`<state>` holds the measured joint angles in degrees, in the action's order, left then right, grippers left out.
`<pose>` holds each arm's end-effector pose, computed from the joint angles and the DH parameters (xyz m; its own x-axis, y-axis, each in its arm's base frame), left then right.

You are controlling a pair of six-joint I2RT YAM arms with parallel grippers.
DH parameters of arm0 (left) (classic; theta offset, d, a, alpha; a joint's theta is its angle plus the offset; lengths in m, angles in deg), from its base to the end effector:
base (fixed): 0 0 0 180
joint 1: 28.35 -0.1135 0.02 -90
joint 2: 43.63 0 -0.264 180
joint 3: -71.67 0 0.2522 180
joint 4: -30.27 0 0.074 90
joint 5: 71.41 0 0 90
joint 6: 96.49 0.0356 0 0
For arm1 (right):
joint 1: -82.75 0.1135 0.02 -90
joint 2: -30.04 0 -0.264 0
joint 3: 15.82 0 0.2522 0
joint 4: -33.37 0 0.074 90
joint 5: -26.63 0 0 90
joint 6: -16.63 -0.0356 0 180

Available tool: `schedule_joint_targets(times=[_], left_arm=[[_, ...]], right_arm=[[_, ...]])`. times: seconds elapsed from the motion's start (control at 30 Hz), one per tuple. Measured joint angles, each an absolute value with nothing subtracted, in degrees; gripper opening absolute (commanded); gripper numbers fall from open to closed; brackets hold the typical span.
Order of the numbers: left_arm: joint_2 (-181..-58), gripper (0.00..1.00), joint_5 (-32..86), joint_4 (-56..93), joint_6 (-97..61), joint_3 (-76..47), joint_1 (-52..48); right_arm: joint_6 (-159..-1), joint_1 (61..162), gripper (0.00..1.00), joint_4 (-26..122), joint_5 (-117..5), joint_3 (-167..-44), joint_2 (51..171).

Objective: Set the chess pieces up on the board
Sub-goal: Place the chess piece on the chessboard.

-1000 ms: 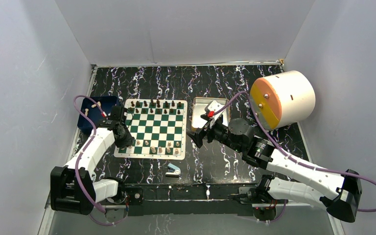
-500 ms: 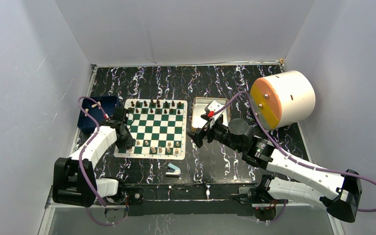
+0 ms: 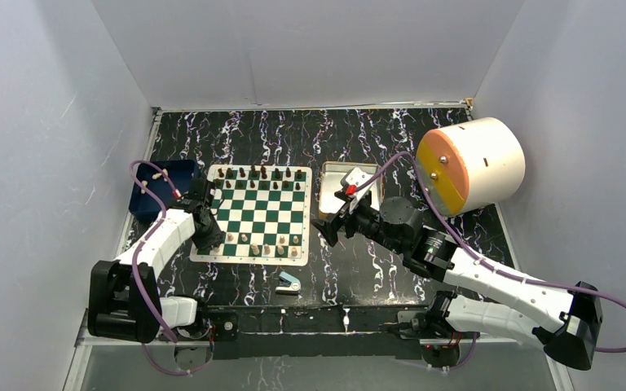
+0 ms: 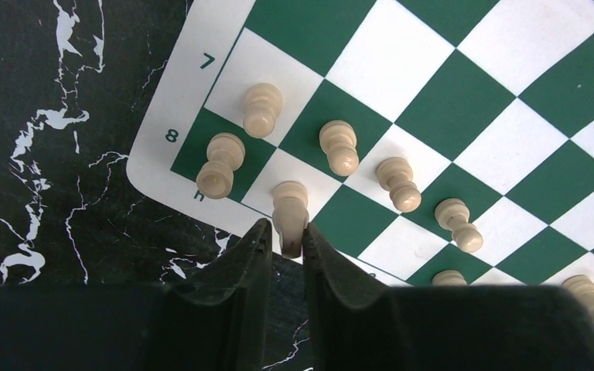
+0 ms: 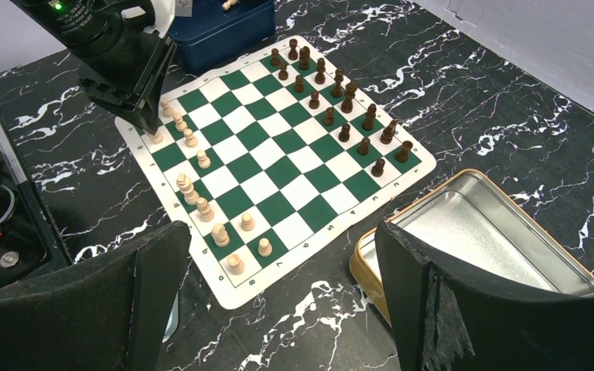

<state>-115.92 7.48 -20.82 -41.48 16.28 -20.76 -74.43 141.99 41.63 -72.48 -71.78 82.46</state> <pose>0.2208 -0.0225 0.1907 -0.7862 -0.4629 -0.4095 -0.4794 0.8749 -0.0685 0.1171 0.1857 0.3293 -0.0563 -0.0588 -0.9967 -0.7669 0.6418 0.0054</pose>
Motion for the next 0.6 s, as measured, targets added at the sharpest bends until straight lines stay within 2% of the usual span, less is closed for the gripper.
schedule_joint_targets(times=[0.33, 0.47, 0.6], left_arm=[[-116.16, 0.38, 8.70, -21.45, -40.84, 15.26, -20.76], [-116.05, 0.41, 10.10, -22.37, -39.73, 11.65, -20.76], [-115.16, 0.49, 10.25, -21.43, -37.46, 6.67, -20.74]], right_arm=[[-74.43, 141.99, 0.99, 42.53, -72.46, -71.78, 82.46], [-74.47, 141.99, 0.99, 42.77, -72.41, -71.78, 82.49], [-74.93, 141.99, 0.99, 42.77, -72.39, -71.78, 82.46]])
